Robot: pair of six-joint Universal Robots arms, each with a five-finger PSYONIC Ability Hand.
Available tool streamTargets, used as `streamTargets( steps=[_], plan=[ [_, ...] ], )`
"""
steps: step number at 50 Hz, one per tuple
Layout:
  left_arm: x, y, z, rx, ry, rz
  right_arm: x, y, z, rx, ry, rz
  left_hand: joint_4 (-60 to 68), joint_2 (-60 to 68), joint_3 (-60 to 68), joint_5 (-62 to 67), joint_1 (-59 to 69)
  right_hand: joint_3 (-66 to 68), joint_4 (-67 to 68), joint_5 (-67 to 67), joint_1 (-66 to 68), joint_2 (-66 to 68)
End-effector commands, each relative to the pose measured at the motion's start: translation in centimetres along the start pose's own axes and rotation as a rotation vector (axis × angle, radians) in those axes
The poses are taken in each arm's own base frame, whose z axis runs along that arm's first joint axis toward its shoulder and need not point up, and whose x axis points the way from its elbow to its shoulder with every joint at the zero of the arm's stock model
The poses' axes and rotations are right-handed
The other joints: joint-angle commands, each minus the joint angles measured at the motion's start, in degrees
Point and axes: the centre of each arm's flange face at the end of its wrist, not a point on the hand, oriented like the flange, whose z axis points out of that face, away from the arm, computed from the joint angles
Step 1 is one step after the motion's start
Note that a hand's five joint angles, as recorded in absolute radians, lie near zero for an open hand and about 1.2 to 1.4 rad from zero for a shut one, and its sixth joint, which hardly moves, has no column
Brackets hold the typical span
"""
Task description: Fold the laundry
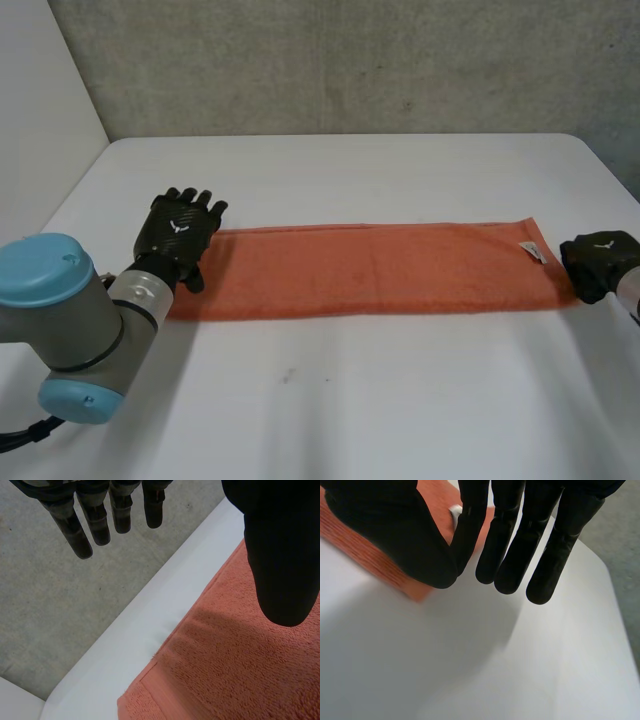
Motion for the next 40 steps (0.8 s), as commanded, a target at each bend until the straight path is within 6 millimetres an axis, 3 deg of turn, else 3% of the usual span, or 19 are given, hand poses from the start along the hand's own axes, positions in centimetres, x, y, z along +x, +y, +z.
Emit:
streamTargets(
  steps=[1,4,5,8,15,40],
  plan=[
    [0.0,0.1,0.0,-0.002,-0.001,0.000,2.1,0.6,0.2,-0.017,0.048,0.016,-1.8,-1.8,-2.4,-2.8,-1.2,12.4,11.7,13.5,23.4,12.5],
    [-0.1,0.0,0.0,0.005,-0.007,0.001,1.9,0.5,0.0,-0.010,0.034,0.025,-1.8,-1.8,-2.4,-2.8,-1.2,-0.3,-1.0,0.8,10.7,-0.2],
    [-0.1,0.1,0.0,0.004,-0.006,0.000,1.5,0.0,-0.3,0.020,-0.004,0.058,-1.8,-1.8,-2.4,-2.8,-1.2,-12.7,-13.3,-11.5,-1.7,-12.6],
    [-0.1,0.1,0.0,0.004,-0.006,0.000,1.2,-0.7,-0.8,0.069,-0.057,0.107,-1.8,-1.8,-2.4,-2.8,-1.2,-20.9,-21.5,-19.7,-9.9,-20.8],
    [-0.1,0.1,0.0,0.004,-0.006,0.000,0.3,-1.6,-1.3,0.137,-0.165,0.163,-1.8,-1.8,-2.4,-2.8,-1.2,-21.7,-22.4,-20.6,-10.7,-21.6],
    [0.1,0.3,0.0,0.000,-0.001,0.000,-0.3,-0.1,-0.2,0.105,-0.178,0.083,-1.8,-1.8,-2.4,-2.8,-1.2,-21.2,-21.9,-20.1,-10.2,-21.1]
  ],
)
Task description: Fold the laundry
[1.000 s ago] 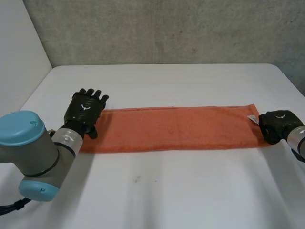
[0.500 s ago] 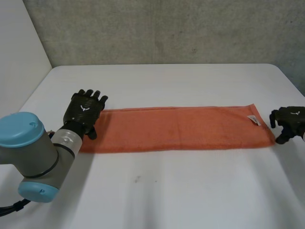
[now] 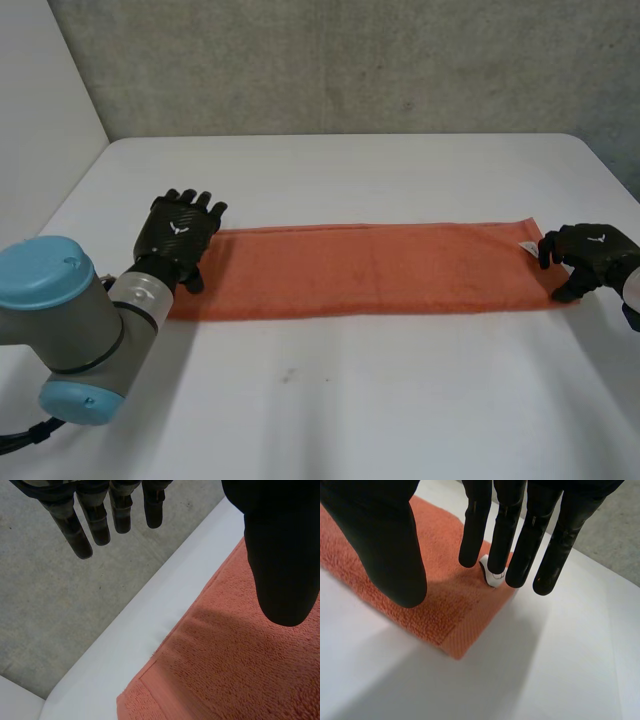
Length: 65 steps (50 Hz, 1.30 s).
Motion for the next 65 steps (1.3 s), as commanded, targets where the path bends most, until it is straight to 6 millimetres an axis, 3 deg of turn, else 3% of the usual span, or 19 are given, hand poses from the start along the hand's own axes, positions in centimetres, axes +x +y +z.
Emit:
streamTargets(
  steps=[1,13,19,22,29,31,32,39,42,44,46,49,51,53,54,58,59,62,65],
  plan=[
    [0.0,0.0,0.0,0.000,0.002,0.000,0.0,0.7,0.3,-0.019,-0.004,-0.052,-1.8,-1.8,-2.4,-2.8,-1.2,4.5,4.5,4.1,9.4,3.9],
    [0.1,0.1,0.0,-0.001,0.004,0.000,-0.1,1.4,0.7,-0.030,-0.011,-0.050,-1.8,-1.8,-2.4,-2.8,-1.2,8.0,8.0,7.6,12.9,7.5],
    [0.1,0.1,0.0,-0.001,0.004,0.000,0.0,1.2,0.8,-0.022,-0.006,-0.056,-1.8,-1.8,-2.4,-2.8,-1.2,35.7,35.7,35.3,40.6,35.2],
    [0.1,0.1,0.0,-0.001,0.004,0.000,0.2,1.4,1.0,-0.026,-0.001,-0.057,-1.8,-1.8,-2.4,-2.8,-1.2,38.0,38.0,37.7,43.0,37.5],
    [0.0,0.1,0.0,-0.001,0.000,0.000,4.9,1.7,1.6,-0.126,0.287,-0.108,-1.8,-1.8,-2.4,-2.8,-1.2,38.0,38.0,37.7,43.0,37.5],
    [0.0,0.1,0.0,-0.002,0.001,0.000,9.5,1.2,1.0,-0.188,0.515,-0.192,-1.8,-1.8,-2.4,-2.8,-1.2,38.0,38.0,37.7,43.0,37.5],
    [0.0,0.0,0.0,-0.002,-0.001,0.000,10.2,1.1,0.7,-0.198,0.545,-0.209,-1.8,-1.8,-2.4,-2.8,-1.2,38.0,38.0,37.7,43.0,37.5],
    [-0.1,-0.1,-0.1,0.001,-0.005,0.000,10.6,-0.9,0.6,-0.142,0.556,-0.272,-1.8,-1.8,-2.4,-2.8,-1.2,38.0,38.0,37.7,43.0,37.5],
    [-0.2,-0.2,-0.1,0.003,-0.009,0.001,6.1,-5.1,0.8,0.033,0.445,-0.235,-1.8,-1.8,-2.4,-2.8,-1.2,38.0,38.0,37.7,43.0,37.5],
    [-0.2,-0.3,-0.1,0.003,-0.011,0.001,4.7,-6.0,0.8,0.072,0.410,-0.226,-1.8,-1.8,-2.4,-2.8,-1.2,38.0,38.0,37.7,43.0,37.5],
    [-0.2,-0.3,-0.1,0.004,-0.012,0.001,-1.2,-9.0,0.6,0.216,0.259,-0.225,-1.8,-1.8,-2.4,-2.8,-1.2,38.0,38.0,37.7,43.0,37.5],
    [-0.2,-0.3,-0.1,0.002,-0.012,0.001,-6.1,-10.8,0.0,0.314,0.130,-0.249,-1.8,-1.8,-2.4,-2.8,-1.2,38.0,38.0,37.7,43.0,37.5],
    [-0.2,-0.2,-0.2,0.000,-0.009,0.001,-11.4,-12.2,-0.9,0.407,-0.005,-0.290,-1.8,-1.8,-2.4,-2.8,-1.2,38.0,38.0,37.7,43.0,37.5],
    [-0.1,-0.1,-0.3,-0.003,-0.007,0.000,-13.0,-12.4,-1.3,0.432,-0.052,-0.302,-1.8,-1.8,-2.4,-2.8,-1.2,38.0,38.0,37.7,43.0,37.5],
    [-0.1,-0.1,-0.3,-0.003,-0.006,0.000,-18.2,-12.3,-2.6,0.495,-0.208,-0.332,-1.8,-1.8,-2.4,-2.8,-1.2,38.0,38.0,37.7,43.0,37.5],
    [0.0,-0.1,-0.3,-0.002,-0.004,0.000,-24.5,-11.3,-4.9,0.534,-0.410,-0.366,-1.8,-1.8,-2.4,-2.8,-1.2,38.0,38.0,37.7,43.0,37.5],
    [0.0,-0.1,-0.3,-0.003,-0.004,0.000,-26.5,-10.1,-5.2,0.515,-0.479,-0.372,-1.8,-1.8,-2.4,-2.8,-1.2,24.4,24.4,24.1,29.4,23.9],
    [0.0,-0.1,-0.3,-0.003,-0.006,0.000,-28.5,-7.2,-4.7,0.430,-0.537,-0.364,-1.8,-1.8,-2.4,-2.8,-1.2,-27.9,-27.9,-28.3,-23.0,-28.5],
    [-0.1,-0.1,-0.3,-0.003,-0.006,0.000,-27.6,-7.2,-4.2,0.393,-0.484,-0.350,-1.8,-1.8,-2.4,-2.8,-1.2,-32.0,-32.0,-32.3,-27.0,-32.5]
  ],
)
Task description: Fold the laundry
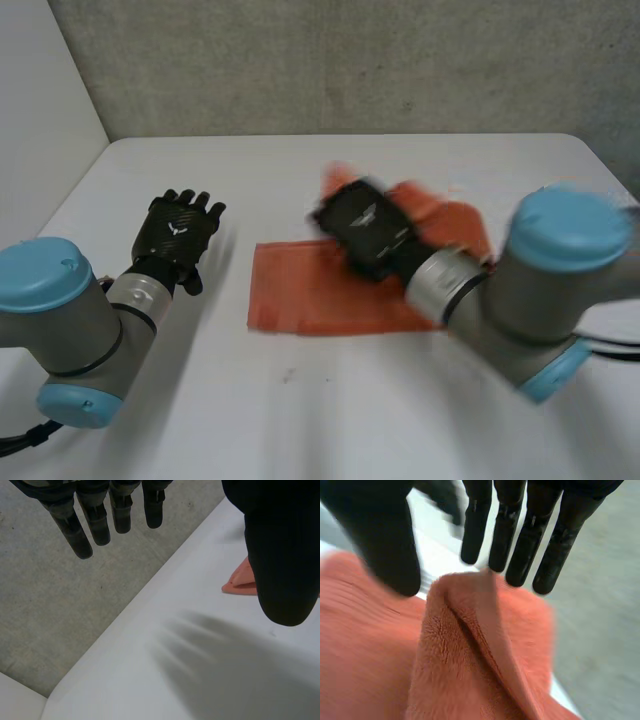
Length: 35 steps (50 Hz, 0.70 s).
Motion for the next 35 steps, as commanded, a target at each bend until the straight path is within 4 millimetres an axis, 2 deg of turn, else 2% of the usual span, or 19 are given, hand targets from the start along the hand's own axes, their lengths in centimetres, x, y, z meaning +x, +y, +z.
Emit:
streamTargets(
  steps=[1,5,6,8,9,12,16,21,25,29,30,35],
  plan=[
    [0.0,0.0,0.0,-0.002,-0.001,0.000,-3.9,2.4,0.1,-0.122,-0.050,0.049,-1.8,-1.8,-2.4,-2.8,-1.2,-49.0,-49.2,-48.8,-38.5,-48.8],
    [0.0,0.0,0.0,0.001,0.001,0.000,-0.4,3.7,-0.4,-0.197,0.083,0.071,-1.8,-1.8,-2.4,-2.8,-1.2,-49.0,-49.2,-48.8,-38.5,-48.8],
    [0.1,0.0,-0.1,0.000,0.003,0.000,2.0,4.7,-1.2,-0.243,0.154,0.092,-1.8,-1.8,-2.4,-2.8,-1.2,-49.0,-49.2,-48.8,-38.5,-48.8],
    [0.1,0.0,-0.1,0.001,0.004,0.000,4.3,5.9,-2.5,-0.307,0.208,0.141,-1.8,-1.8,-2.4,-2.8,-1.2,-49.0,-49.2,-48.8,-38.5,-48.8],
    [0.2,0.0,-0.1,0.002,0.006,0.000,4.7,6.4,-3.0,-0.331,0.217,0.162,-1.8,-1.8,-2.4,-2.8,-1.2,-49.0,-49.2,-48.8,-38.5,-48.8],
    [0.3,0.0,-0.1,0.000,0.012,0.000,5.1,7.8,-4.2,-0.392,0.224,0.226,-1.8,-1.8,-2.4,-2.8,-1.2,-49.0,-49.2,-48.8,-38.5,-48.8],
    [0.3,0.0,-0.1,0.000,0.008,0.000,4.5,9.7,-6.0,-0.469,0.203,0.291,-1.8,-1.8,-2.4,-2.8,-1.2,-49.0,-49.2,-48.8,-38.5,-48.8],
    [0.7,-0.2,-0.3,0.007,0.022,0.001,5.8,11.4,-7.4,-0.506,0.244,0.322,-1.8,-1.8,-2.4,-2.8,-1.2,-49.0,-49.2,-48.8,-38.5,-48.8],
    [1.8,-1.4,-0.4,0.046,0.054,-0.011,6.4,11.7,-7.6,-0.502,0.253,0.328,0.5,0.5,-0.1,-0.6,1.0,-48.4,-48.6,-48.2,-37.9,-48.2],
    [3.2,-3.6,-0.6,0.102,0.098,-0.119,6.3,11.6,-7.6,-0.501,0.252,0.330,0.8,0.8,0.2,-0.2,1.4,-48.4,-48.6,-48.2,-37.9,-48.2],
    [3.9,-4.7,-0.6,0.127,0.120,-0.186,6.3,11.5,-7.6,-0.500,0.251,0.329,0.8,0.8,0.2,-0.2,1.4,-48.4,-48.6,-48.2,-37.9,-48.2],
    [5.0,-6.6,-0.6,0.137,0.179,-0.333,6.1,11.5,-7.6,-0.491,0.253,0.326,1.0,1.0,0.4,-0.1,1.5,-48.4,-48.6,-48.2,-37.9,-48.2]
  ],
)
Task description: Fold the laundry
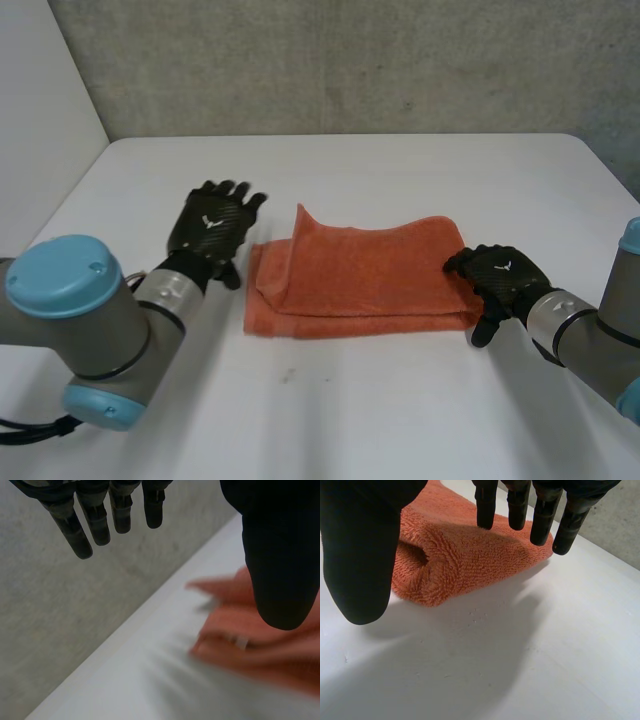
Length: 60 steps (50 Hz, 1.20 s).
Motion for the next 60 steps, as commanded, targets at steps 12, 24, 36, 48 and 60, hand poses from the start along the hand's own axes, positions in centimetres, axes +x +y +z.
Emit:
streamTargets(
  steps=[12,24,36,48,60],
  plan=[
    [4.4,0.2,2.0,-0.153,0.148,-0.131,-0.1,0.1,0.1,0.029,0.011,-0.011,9.4,9.4,8.8,8.3,9.9,1.4,0.0,-0.4,1.5,0.7],
    [3.6,2.2,2.0,-0.239,0.032,-0.095,0.0,0.3,0.3,0.030,0.015,-0.014,20.7,20.6,20.0,19.6,21.2,15.8,14.4,14.1,15.9,15.1],
    [3.4,1.6,-0.8,-0.288,0.034,-0.077,0.4,-0.1,0.8,0.071,0.039,-0.030,26.6,26.5,25.9,25.5,27.1,47.9,46.6,46.2,48.0,47.3],
    [3.3,-0.2,-4.3,-0.278,0.051,-0.083,0.7,-1.6,1.1,0.113,0.058,-0.048,25.4,25.4,24.8,24.3,25.9,67.9,66.6,66.2,68.0,67.3],
    [1.1,-2.2,-6.2,-0.241,-0.009,-0.095,-10.9,-11.4,0.6,0.370,-0.255,-0.203,18.2,18.1,17.5,17.1,18.7,67.9,66.6,66.2,68.0,67.3]
  ],
)
